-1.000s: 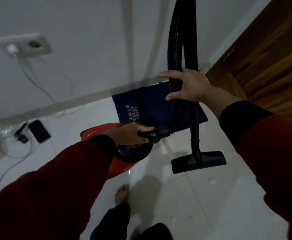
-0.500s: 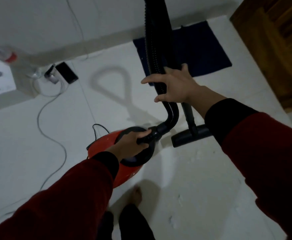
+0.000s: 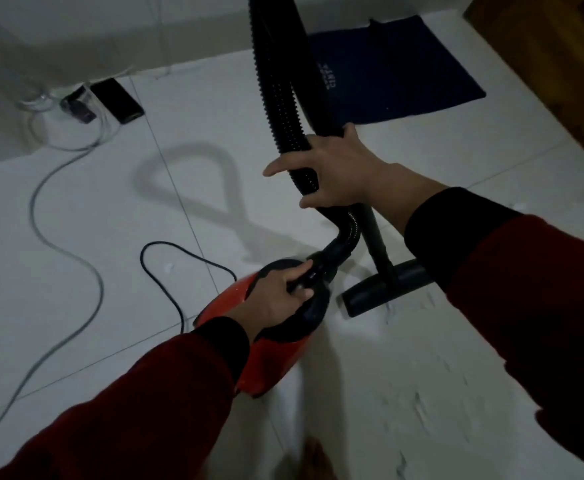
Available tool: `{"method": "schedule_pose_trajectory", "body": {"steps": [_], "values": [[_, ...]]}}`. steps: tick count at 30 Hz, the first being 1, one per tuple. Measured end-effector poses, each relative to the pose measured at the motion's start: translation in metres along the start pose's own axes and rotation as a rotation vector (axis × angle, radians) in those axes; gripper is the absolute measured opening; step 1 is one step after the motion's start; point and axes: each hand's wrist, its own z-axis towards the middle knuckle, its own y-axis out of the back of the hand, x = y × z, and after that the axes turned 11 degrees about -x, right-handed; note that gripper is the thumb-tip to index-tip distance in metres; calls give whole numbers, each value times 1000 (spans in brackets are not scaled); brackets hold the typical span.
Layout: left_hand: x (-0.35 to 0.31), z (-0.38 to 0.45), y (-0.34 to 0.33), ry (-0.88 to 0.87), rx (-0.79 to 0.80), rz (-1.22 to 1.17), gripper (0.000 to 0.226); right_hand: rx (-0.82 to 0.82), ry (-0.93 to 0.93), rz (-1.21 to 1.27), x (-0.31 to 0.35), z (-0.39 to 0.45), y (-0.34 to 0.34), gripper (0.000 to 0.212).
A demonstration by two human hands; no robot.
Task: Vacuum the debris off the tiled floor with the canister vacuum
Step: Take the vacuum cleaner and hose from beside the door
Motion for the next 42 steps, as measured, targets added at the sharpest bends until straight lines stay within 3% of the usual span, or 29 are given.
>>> {"method": "schedule_pose_trajectory", "body": {"steps": [10,15,18,21,29,37,42], "values": [[8,54,2,-232,16,-105,58,-197,63,-215,11,15,-47,64],[31,38,52,-372,131,217,82,-153,96,-317,22,13,-44,62],[66,33,80,-447,173,534,113,-138,112,-354,20,14,-47,61],[97,39,76,-607,202,626,130,-132,117,-369,21,15,-52,61],[110,43,79,-561,270,772,154,-133,97,-316,20,22,-62,64],[122,43,80,-569,221,823,152,-169,68,-249,20,24,-69,67],[119,39,85,-598,159,943,148,-169,63,-266,26,19,-73,79]]}}
